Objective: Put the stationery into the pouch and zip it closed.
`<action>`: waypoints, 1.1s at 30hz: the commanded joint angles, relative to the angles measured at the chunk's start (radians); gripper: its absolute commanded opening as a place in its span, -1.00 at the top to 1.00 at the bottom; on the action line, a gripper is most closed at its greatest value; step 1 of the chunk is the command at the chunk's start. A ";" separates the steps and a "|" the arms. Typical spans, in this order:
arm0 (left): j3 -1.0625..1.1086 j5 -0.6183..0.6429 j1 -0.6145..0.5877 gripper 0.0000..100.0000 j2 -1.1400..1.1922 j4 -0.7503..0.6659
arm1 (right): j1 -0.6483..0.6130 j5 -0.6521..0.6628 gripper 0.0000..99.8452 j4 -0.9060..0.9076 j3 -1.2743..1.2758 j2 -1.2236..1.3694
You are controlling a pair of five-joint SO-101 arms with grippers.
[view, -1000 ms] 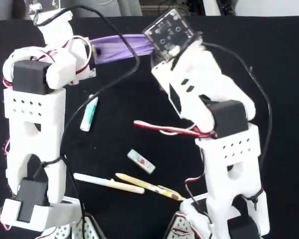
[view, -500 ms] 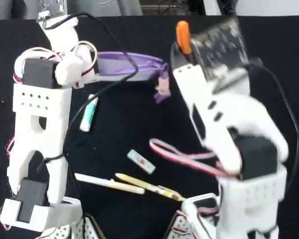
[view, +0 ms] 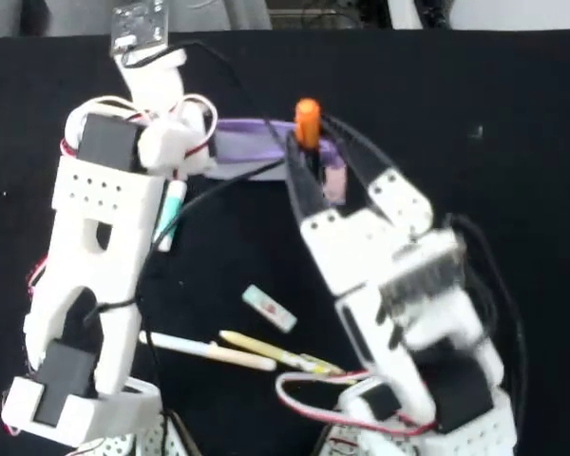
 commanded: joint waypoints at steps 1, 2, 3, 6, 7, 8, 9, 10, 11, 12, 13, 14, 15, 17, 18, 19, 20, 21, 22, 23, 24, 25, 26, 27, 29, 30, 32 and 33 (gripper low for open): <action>-0.012 0.040 0.012 0.94 -0.017 -0.029 | -0.031 -0.014 0.98 -0.087 0.058 -0.108; -0.012 0.063 0.027 0.94 -0.014 -0.031 | -0.034 -0.014 0.98 -0.097 0.070 -0.113; -0.012 0.080 0.041 0.94 -0.012 -0.032 | -0.034 -0.014 0.98 -0.106 0.081 -0.110; -0.012 0.091 0.076 0.94 -0.012 -0.025 | -0.034 -0.014 0.98 -0.155 0.110 -0.097; -0.010 0.091 0.087 0.94 -0.012 -0.025 | -0.034 -0.014 0.98 -0.172 0.120 -0.097; -0.010 0.091 0.091 0.94 -0.012 -0.025 | -0.034 -0.014 0.98 -0.181 0.125 -0.099; -0.008 0.091 0.091 0.94 -0.011 -0.025 | -0.034 -0.023 0.98 -0.189 0.128 -0.099; 0.001 0.092 0.093 0.94 -0.011 -0.032 | -0.034 -0.043 0.98 -0.190 0.128 -0.099; 0.015 0.094 0.094 0.94 -0.011 -0.040 | -0.031 -0.066 0.98 -0.189 0.127 -0.101; 0.031 0.094 0.096 0.94 -0.011 -0.055 | -0.028 -0.081 0.98 -0.189 0.125 -0.101; 0.053 0.094 0.096 0.94 -0.011 -0.075 | -0.026 -0.091 0.98 -0.189 0.125 -0.101; 0.073 0.094 0.096 0.94 -0.011 -0.092 | -0.014 -0.100 0.98 -0.190 0.130 -0.101; 0.091 0.094 0.096 0.94 -0.011 -0.112 | 0.002 -0.115 0.98 -0.190 0.133 -0.101; 0.122 0.094 0.096 0.94 -0.011 -0.143 | 0.025 -0.157 0.98 -0.203 0.140 -0.104; 0.133 0.094 0.096 0.94 -0.012 -0.153 | 0.046 -0.173 0.98 -0.218 0.147 -0.113; 0.139 0.094 0.096 0.94 -0.012 -0.160 | 0.068 -0.187 0.98 -0.236 0.162 -0.130; 0.139 0.094 0.096 0.94 -0.012 -0.160 | 0.084 -0.201 0.98 -0.256 0.179 -0.150; 0.139 0.094 0.096 0.94 -0.012 -0.160 | 0.095 -0.213 0.98 -0.276 0.199 -0.177; 0.139 0.094 0.096 0.94 -0.014 -0.160 | 0.100 -0.222 0.98 -0.293 0.226 -0.206; 0.140 0.094 0.096 0.94 -0.018 -0.158 | 0.103 -0.227 0.98 -0.310 0.255 -0.237; 0.140 0.094 0.097 0.94 -0.018 -0.155 | 0.101 -0.226 0.98 -0.331 0.288 -0.269; 0.140 0.094 0.097 0.94 -0.018 -0.153 | 0.101 -0.224 0.98 -0.359 0.325 -0.295; 0.142 0.094 0.097 0.94 -0.018 -0.153 | 0.101 -0.224 0.98 -0.397 0.364 -0.318; 0.142 0.094 0.097 0.94 -0.018 -0.152 | 0.101 -0.224 0.98 -0.440 0.403 -0.338; 0.142 0.094 0.097 0.94 -0.018 -0.152 | 0.101 -0.221 0.98 -0.526 0.478 -0.363; 0.142 0.094 0.097 0.94 -0.018 -0.152 | 0.101 -0.219 0.98 -0.569 0.510 -0.366; 0.142 0.094 0.097 0.94 -0.018 -0.152 | 0.101 -0.224 0.98 -0.638 0.549 -0.366; 0.142 0.094 0.097 0.94 -0.018 -0.152 | 0.101 -0.224 0.98 -0.664 0.555 -0.366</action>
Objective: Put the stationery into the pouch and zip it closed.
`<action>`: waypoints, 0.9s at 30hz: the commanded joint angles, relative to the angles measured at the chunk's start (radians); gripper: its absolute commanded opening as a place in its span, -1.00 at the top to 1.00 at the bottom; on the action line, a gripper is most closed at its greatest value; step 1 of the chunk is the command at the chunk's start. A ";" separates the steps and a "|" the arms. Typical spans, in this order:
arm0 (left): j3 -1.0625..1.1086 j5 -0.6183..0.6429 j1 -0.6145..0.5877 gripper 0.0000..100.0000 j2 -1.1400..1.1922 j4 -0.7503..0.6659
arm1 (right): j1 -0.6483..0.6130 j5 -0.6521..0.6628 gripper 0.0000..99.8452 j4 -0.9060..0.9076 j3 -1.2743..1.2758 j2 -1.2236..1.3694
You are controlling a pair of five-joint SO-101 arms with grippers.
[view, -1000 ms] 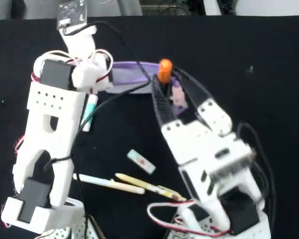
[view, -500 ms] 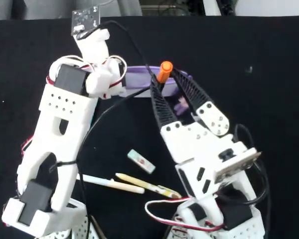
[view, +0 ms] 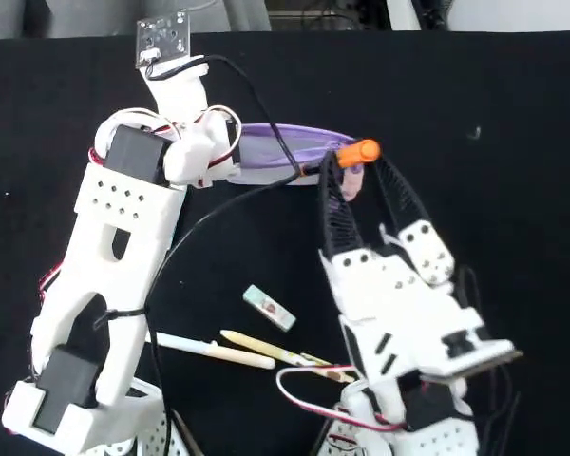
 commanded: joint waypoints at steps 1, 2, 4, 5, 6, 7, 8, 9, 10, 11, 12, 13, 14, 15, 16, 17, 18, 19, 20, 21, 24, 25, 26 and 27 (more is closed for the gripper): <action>0.008 0.012 0.012 0.94 -0.002 -0.018 | 0.014 -0.008 0.98 -0.117 0.018 -0.019; 0.008 0.012 0.012 0.94 0.000 -0.018 | 0.014 -0.008 0.98 -0.126 0.018 -0.019; 0.008 0.012 0.012 0.94 0.000 -0.018 | 0.012 -0.009 0.98 -0.126 0.012 -0.018; 0.010 0.012 0.012 0.94 -0.002 -0.018 | 0.002 -0.009 0.98 -0.126 0.015 -0.018; 0.010 0.012 0.012 0.94 -0.002 -0.018 | -0.012 -0.002 0.98 -0.126 0.018 -0.018; 0.010 0.012 0.012 0.94 -0.002 -0.018 | -0.020 -0.002 0.98 -0.129 0.021 -0.018; 0.010 0.012 0.012 0.94 0.000 -0.018 | -0.029 0.000 0.98 -0.143 0.021 -0.018; 0.010 0.012 0.012 0.94 0.002 -0.017 | -0.035 0.000 0.98 -0.157 0.021 -0.018; 0.010 0.012 0.012 0.94 0.002 -0.017 | -0.041 0.000 0.98 -0.164 0.022 -0.018; 0.010 0.011 0.012 0.94 0.002 -0.017 | -0.044 0.000 0.98 -0.167 0.022 -0.016; 0.012 0.011 0.012 0.94 0.002 -0.017 | -0.044 0.000 0.98 -0.169 0.028 -0.016; 0.016 0.011 0.012 0.94 -0.002 -0.014 | -0.046 0.000 0.98 -0.170 0.039 -0.013; 0.019 0.011 0.012 0.94 -0.002 -0.012 | -0.046 0.000 0.98 -0.190 0.053 -0.004; 0.021 0.011 0.012 0.94 -0.002 -0.012 | -0.046 0.000 0.98 -0.224 0.070 0.008; 0.021 0.011 0.012 0.94 -0.002 -0.012 | -0.046 0.002 0.98 -0.267 0.088 0.030; 0.021 0.011 0.012 0.94 -0.002 -0.012 | -0.046 0.002 0.98 -0.316 0.105 0.054; 0.021 0.011 0.012 0.94 -0.002 -0.012 | -0.044 0.002 0.98 -0.354 0.116 0.084; 0.022 0.011 0.012 0.94 -0.002 -0.012 | -0.043 0.002 0.98 -0.387 0.120 0.120; 0.024 0.011 0.012 0.94 -0.003 -0.012 | -0.041 0.002 0.98 -0.408 0.119 0.160; 0.025 0.011 0.012 0.94 -0.003 -0.012 | -0.041 0.002 0.98 -0.431 0.116 0.205; 0.025 0.009 0.012 0.94 -0.003 -0.012 | -0.032 0.009 0.98 -0.493 0.087 0.344; 0.025 0.009 0.012 0.94 -0.003 -0.012 | -0.023 0.021 0.98 -0.512 0.079 0.387; 0.025 0.009 0.012 0.94 -0.003 -0.012 | -0.017 0.035 0.98 -0.535 0.076 0.429; 0.025 0.009 0.012 0.94 -0.003 -0.012 | -0.011 0.046 0.98 -0.562 0.076 0.467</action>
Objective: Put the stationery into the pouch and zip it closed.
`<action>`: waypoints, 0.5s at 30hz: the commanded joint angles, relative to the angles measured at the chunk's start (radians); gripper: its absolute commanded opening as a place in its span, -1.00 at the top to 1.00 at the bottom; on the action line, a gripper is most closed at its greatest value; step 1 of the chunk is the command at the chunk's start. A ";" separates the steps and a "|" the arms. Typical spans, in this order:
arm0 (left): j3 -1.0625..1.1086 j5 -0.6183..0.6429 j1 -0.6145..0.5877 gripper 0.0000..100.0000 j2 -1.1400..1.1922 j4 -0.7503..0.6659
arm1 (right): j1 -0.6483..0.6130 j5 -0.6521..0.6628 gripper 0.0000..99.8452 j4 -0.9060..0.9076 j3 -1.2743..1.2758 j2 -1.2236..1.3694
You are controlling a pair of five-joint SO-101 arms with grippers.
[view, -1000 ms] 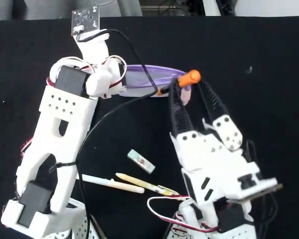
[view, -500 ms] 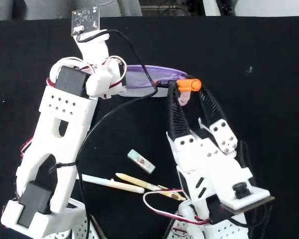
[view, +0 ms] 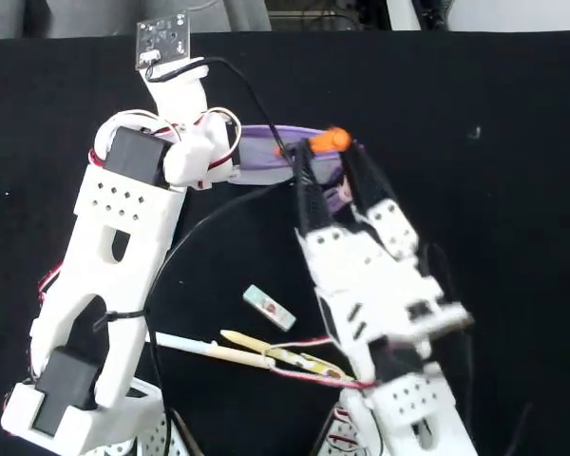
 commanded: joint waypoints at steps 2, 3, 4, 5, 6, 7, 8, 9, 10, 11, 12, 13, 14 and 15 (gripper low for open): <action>0.007 0.009 0.010 0.94 0.002 -0.012 | 0.034 0.055 0.98 -0.121 -0.039 0.176; 0.007 0.009 0.010 0.94 0.002 -0.012 | 0.037 0.066 0.97 -0.133 -0.039 0.208; 0.005 0.009 0.008 0.94 0.002 -0.012 | 0.038 0.083 0.97 -0.135 -0.041 0.232; 0.004 0.009 0.008 0.94 0.002 -0.012 | 0.040 0.107 0.96 -0.135 -0.045 0.254; 0.004 0.009 0.007 0.94 0.002 -0.012 | 0.035 0.138 0.93 -0.135 -0.048 0.269; 0.002 0.009 0.005 0.94 0.002 -0.012 | 0.034 0.157 0.86 -0.137 -0.048 0.278; 0.001 0.009 0.004 0.94 0.002 -0.012 | 0.026 0.164 0.76 -0.137 -0.048 0.280; 0.001 0.009 0.002 0.94 0.002 -0.012 | 0.012 0.163 0.67 -0.137 -0.044 0.280; 0.001 0.009 0.002 0.94 0.002 -0.012 | 0.000 0.167 0.59 -0.137 -0.041 0.280; -0.001 0.009 0.002 0.94 0.002 -0.012 | -0.012 0.170 0.52 -0.133 -0.041 0.280; -0.001 0.009 0.002 0.94 0.002 -0.012 | -0.021 0.170 0.48 -0.132 -0.039 0.280; -0.001 0.009 0.002 0.94 0.002 -0.012 | -0.023 0.170 0.47 -0.132 -0.038 0.280; -0.001 0.009 0.001 0.94 0.002 -0.014 | -0.023 0.170 0.47 -0.137 -0.035 0.280; -0.001 0.009 0.001 0.94 0.002 -0.015 | -0.023 0.170 0.48 -0.137 -0.035 0.280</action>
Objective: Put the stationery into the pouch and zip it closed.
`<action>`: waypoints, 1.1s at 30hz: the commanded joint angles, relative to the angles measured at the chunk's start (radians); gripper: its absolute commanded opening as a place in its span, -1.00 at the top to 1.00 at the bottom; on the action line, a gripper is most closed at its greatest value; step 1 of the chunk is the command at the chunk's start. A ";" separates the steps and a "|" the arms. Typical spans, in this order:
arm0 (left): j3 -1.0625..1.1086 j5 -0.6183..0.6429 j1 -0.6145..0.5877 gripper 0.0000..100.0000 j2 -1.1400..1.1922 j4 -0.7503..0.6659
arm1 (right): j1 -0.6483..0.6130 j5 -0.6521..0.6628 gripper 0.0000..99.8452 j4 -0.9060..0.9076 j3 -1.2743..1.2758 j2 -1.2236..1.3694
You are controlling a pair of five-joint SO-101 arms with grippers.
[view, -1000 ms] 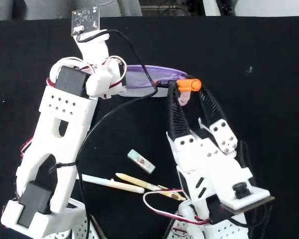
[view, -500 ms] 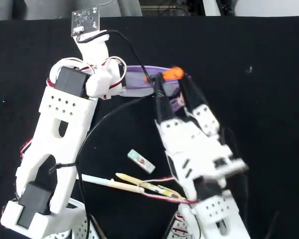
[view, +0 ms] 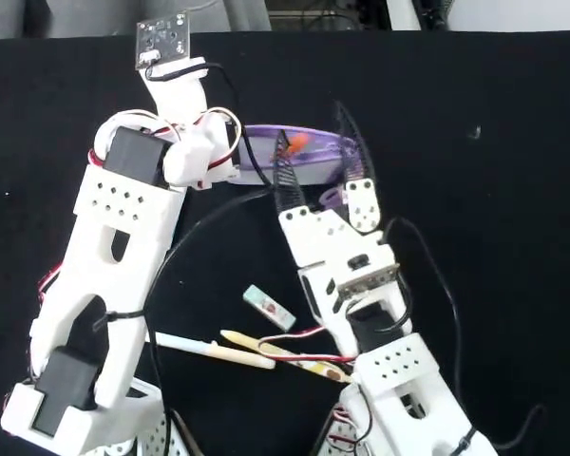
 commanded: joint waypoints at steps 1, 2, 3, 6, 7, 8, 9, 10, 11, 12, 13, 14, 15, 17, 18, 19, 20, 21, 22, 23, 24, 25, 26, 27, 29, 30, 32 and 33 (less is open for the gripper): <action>-0.001 0.009 0.001 0.94 0.002 -0.018 | -0.012 0.008 0.48 -0.020 -0.035 0.005; -0.001 0.009 0.001 0.94 0.002 -0.018 | -0.012 0.008 0.48 -0.018 -0.035 0.005; -0.001 0.011 0.001 0.94 0.002 -0.018 | -0.011 0.008 0.48 -0.018 -0.035 0.004; -0.002 0.012 -0.019 0.94 0.002 -0.020 | -0.009 0.008 0.48 -0.021 -0.033 0.004; -0.004 0.012 -0.031 0.94 0.002 -0.023 | 0.000 0.008 0.48 -0.023 -0.033 0.001; -0.012 0.012 -0.053 0.94 0.002 -0.028 | 0.015 0.008 0.48 -0.020 -0.033 -0.008; -0.021 0.012 -0.082 0.94 0.002 -0.029 | 0.029 0.005 0.48 -0.017 -0.033 -0.024; -0.031 0.012 -0.110 0.94 0.002 -0.029 | 0.041 0.003 0.49 -0.015 -0.033 -0.044; -0.045 0.012 -0.139 0.94 0.002 -0.029 | 0.058 0.002 0.50 -0.012 -0.033 -0.070; -0.062 0.011 -0.170 0.94 0.002 -0.029 | 0.071 0.002 0.51 0.009 -0.033 -0.097; -0.077 0.009 -0.197 0.94 0.002 -0.028 | 0.081 0.002 0.52 0.051 -0.042 -0.130; -0.091 0.009 -0.223 0.94 0.002 -0.028 | 0.083 0.002 0.54 0.106 -0.051 -0.166; -0.104 0.008 -0.248 0.94 0.002 -0.026 | 0.077 0.000 0.56 0.181 -0.073 -0.206; -0.122 0.008 -0.291 0.94 0.002 -0.026 | 0.029 0.008 0.59 0.400 -0.145 -0.292; -0.127 0.008 -0.311 0.94 0.002 -0.025 | 0.003 0.008 0.60 0.532 -0.196 -0.332; -0.130 0.011 -0.329 0.94 0.002 -0.017 | -0.018 0.008 0.60 0.663 -0.252 -0.364; -0.142 0.012 -0.344 0.94 0.002 -0.006 | -0.037 0.009 0.60 0.779 -0.309 -0.398; -0.163 0.012 -0.358 0.94 0.002 0.009 | -0.055 0.009 0.60 0.882 -0.366 -0.423; -0.185 0.012 -0.369 0.94 0.002 0.026 | -0.069 0.009 0.60 0.961 -0.412 -0.440; -0.209 0.014 -0.383 0.94 0.002 0.043 | -0.081 0.009 0.60 1.019 -0.453 -0.455; -0.229 0.014 -0.394 0.94 0.002 0.057 | -0.091 0.009 0.60 1.068 -0.487 -0.461; -0.249 0.014 -0.404 0.94 0.002 0.071 | -0.097 0.009 0.60 1.108 -0.515 -0.461; -0.269 0.014 -0.417 0.94 0.002 0.083 | -0.103 0.009 0.60 1.135 -0.533 -0.456; -0.291 0.014 -0.429 0.94 0.002 0.097 | -0.110 0.009 0.60 1.151 -0.542 -0.450; -0.323 0.014 -0.458 0.94 0.002 0.118 | -0.120 0.009 0.60 1.169 -0.552 -0.427; -0.332 0.014 -0.473 0.94 0.002 0.121 | -0.123 0.009 0.60 1.175 -0.555 -0.412; -0.343 0.014 -0.513 0.94 0.002 0.123 | -0.127 0.009 0.60 1.186 -0.556 -0.374; -0.348 0.014 -0.533 0.94 0.002 0.121 | -0.133 0.009 0.60 1.206 -0.562 -0.351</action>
